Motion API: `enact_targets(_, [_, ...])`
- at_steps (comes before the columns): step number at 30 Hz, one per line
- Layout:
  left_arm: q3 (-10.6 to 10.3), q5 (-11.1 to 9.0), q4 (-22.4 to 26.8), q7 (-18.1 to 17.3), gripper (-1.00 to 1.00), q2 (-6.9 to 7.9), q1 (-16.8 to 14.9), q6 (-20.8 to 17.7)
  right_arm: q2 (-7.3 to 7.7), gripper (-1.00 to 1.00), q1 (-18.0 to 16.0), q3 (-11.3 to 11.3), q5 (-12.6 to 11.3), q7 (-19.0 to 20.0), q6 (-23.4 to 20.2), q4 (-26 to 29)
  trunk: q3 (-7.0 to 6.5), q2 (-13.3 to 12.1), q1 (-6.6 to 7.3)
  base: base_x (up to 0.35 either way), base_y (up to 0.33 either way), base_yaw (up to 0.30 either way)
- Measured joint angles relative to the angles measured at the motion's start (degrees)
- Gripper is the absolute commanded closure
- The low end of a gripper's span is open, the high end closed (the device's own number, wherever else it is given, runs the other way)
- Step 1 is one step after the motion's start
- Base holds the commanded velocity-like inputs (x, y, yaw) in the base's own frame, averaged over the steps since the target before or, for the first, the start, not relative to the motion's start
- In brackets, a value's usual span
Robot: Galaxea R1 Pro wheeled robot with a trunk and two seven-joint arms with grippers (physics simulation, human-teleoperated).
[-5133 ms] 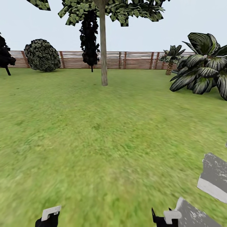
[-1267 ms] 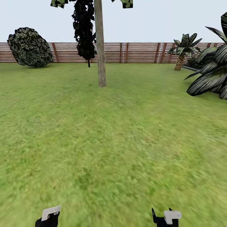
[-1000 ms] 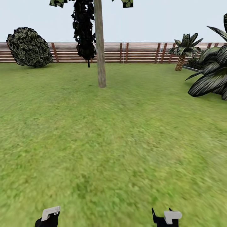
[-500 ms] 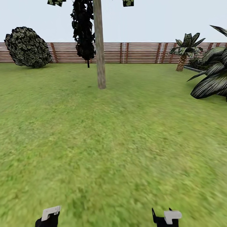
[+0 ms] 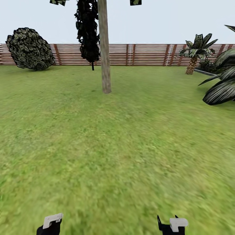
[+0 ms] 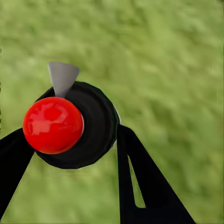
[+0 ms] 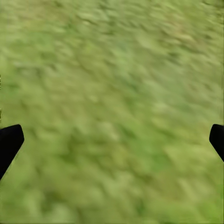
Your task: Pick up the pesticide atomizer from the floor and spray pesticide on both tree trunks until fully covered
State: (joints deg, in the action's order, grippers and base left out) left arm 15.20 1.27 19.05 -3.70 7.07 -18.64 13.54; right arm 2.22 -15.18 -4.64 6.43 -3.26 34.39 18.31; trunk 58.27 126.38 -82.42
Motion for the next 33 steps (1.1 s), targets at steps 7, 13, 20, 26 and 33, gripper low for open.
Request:
enact_targets(7, [0.0,0.0,-0.01,0.02,1.0,0.0,-0.03,0.0,0.0,-1.0,0.01,0.0,-0.01,0.0,0.0,0.01,0.0,0.0,0.0,0.339,0.0,0.066])
enact_targets(13, [0.0,0.0,-0.01,-0.01,1.0,0.0,-0.02,0.0,0.0,-1.0,0.01,0.0,-0.01,0.0,0.0,0.02,0.0,0.0,0.0,0.339,0.0,0.004])
enact_targets(20, [0.0,0.0,-0.01,0.03,1.0,0.0,-0.03,0.0,0.0,-1.0,0.01,0.0,-0.01,0.0,0.0,0.02,0.0,0.0,0.0,0.339,0.0,0.0])
enact_targets(26, [0.0,0.0,-0.01,0.04,1.0,0.0,-0.03,0.0,0.0,-1.0,0.01,0.0,0.0,0.0,0.0,0.02,0.0,0.0,0.0,0.339,0.0,0.0])
enact_targets(33, [0.0,-0.01,-0.01,0.03,1.0,0.0,-0.02,0.0,0.0,-1.0,0.01,0.0,-0.01,0.0,0.0,0.02,0.0,0.0,0.0,0.339,0.0,0.0])
